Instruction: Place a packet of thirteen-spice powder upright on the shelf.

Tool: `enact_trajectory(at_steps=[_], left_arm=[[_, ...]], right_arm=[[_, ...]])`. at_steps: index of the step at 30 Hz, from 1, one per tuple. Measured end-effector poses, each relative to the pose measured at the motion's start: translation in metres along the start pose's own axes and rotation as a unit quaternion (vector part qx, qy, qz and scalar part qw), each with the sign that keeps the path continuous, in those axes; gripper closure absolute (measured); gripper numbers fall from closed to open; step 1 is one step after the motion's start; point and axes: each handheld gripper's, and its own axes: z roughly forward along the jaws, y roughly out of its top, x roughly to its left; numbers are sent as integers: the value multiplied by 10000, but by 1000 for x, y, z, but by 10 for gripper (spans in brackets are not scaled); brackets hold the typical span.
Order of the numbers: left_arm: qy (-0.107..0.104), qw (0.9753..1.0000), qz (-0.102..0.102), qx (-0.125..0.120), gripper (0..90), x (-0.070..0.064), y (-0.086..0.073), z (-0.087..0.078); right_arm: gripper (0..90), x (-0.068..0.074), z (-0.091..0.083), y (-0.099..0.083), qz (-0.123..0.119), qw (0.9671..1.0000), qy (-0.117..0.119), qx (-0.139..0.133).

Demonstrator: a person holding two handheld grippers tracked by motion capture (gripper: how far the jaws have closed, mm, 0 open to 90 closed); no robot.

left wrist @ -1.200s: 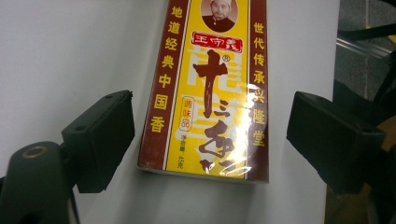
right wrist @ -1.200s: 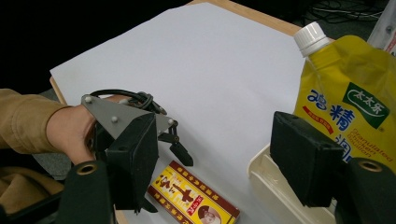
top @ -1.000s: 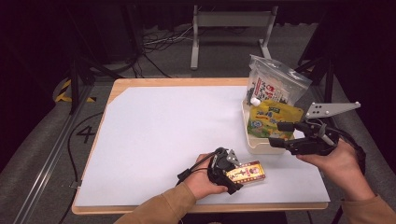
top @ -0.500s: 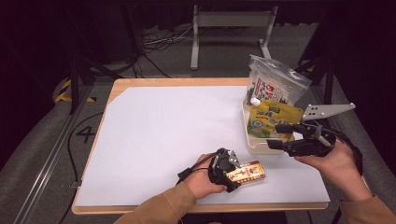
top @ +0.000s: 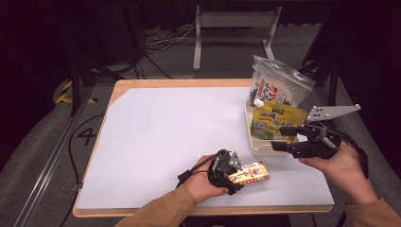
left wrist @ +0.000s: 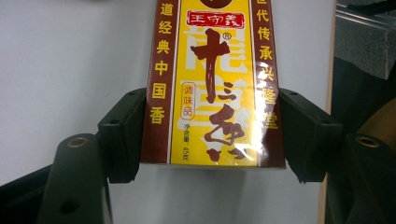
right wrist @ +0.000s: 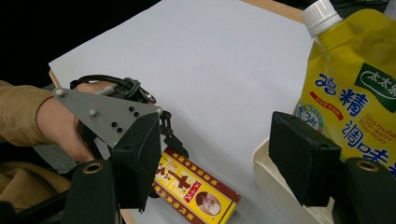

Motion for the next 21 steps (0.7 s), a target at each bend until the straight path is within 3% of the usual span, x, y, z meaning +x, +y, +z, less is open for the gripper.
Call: enact_trajectory(at_steps=[10,21], left_arm=[[107,9997,84,-194,324,-2,0,-25],[349,9983,-56,-473,324,2,-7,-54]], right_arm=[[347,2,2,4,15,9999,62,110],[351,4,8,7,88,9996,112,246]])
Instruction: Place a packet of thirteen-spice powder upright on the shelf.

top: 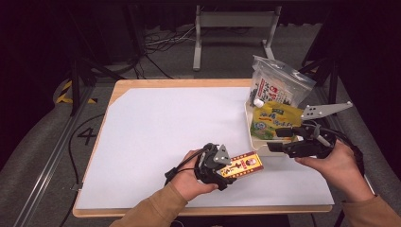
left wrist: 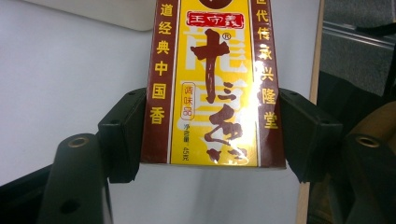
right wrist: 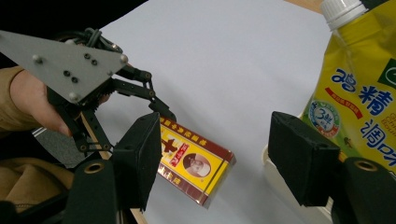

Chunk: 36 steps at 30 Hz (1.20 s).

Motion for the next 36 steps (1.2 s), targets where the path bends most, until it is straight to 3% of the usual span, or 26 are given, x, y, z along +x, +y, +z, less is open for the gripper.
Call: enact_trajectory(at_steps=[12,21,36], left_arm=[[217,9993,-42,-287,324,4,-1,-24],[234,9982,-79,-547,324,5,1,-37],[554,9948,232,-819,324,-3,1,-39]], right_arm=[[341,3,13,-1,28,9998,97,151],[320,2,25,-4,77,9996,143,252],[305,1,46,-8,256,9981,392,390]])
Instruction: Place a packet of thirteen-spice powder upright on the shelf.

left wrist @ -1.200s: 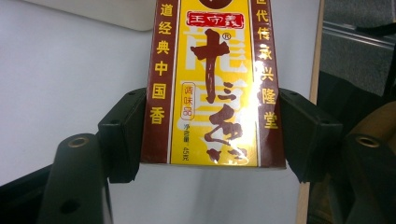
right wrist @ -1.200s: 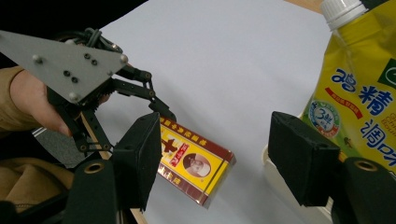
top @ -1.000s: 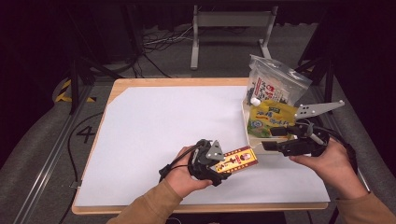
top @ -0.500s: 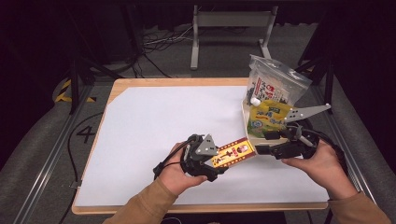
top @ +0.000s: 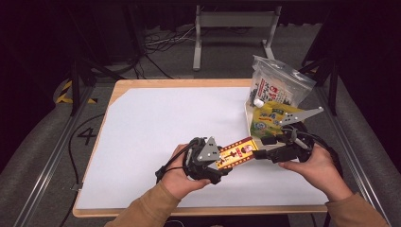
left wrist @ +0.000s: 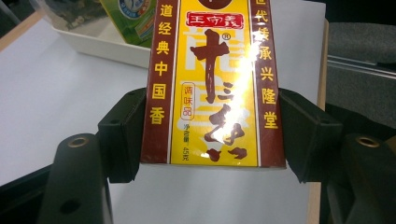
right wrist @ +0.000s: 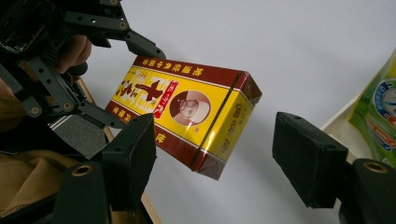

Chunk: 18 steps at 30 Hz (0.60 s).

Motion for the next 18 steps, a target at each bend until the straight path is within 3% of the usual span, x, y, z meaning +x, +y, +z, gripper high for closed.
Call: enact_trajectory(at_steps=[5,18], left_arm=[[118,9998,83,-161,324,-4,-1,0],[42,9991,160,-393,324,-8,-2,1]], right_arm=[[302,0,5,-1,20,10000,72,18],[282,-1,13,1,128,9992,376,73]])
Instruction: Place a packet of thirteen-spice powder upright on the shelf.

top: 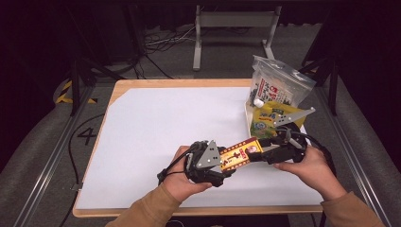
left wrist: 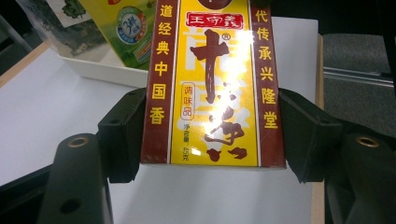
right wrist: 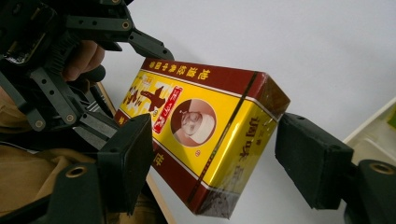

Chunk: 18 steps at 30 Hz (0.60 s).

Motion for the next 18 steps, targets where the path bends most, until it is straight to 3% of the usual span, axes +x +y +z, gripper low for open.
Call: enact_trajectory(at_steps=[9,18], left_arm=[[89,9999,22,-79,324,0,-1,0],[97,9999,104,-9,322,-1,-4,5]], right_arm=[[332,-2,6,1,183,9995,259,21],[487,-12,2,3,714,9958,573,29]])
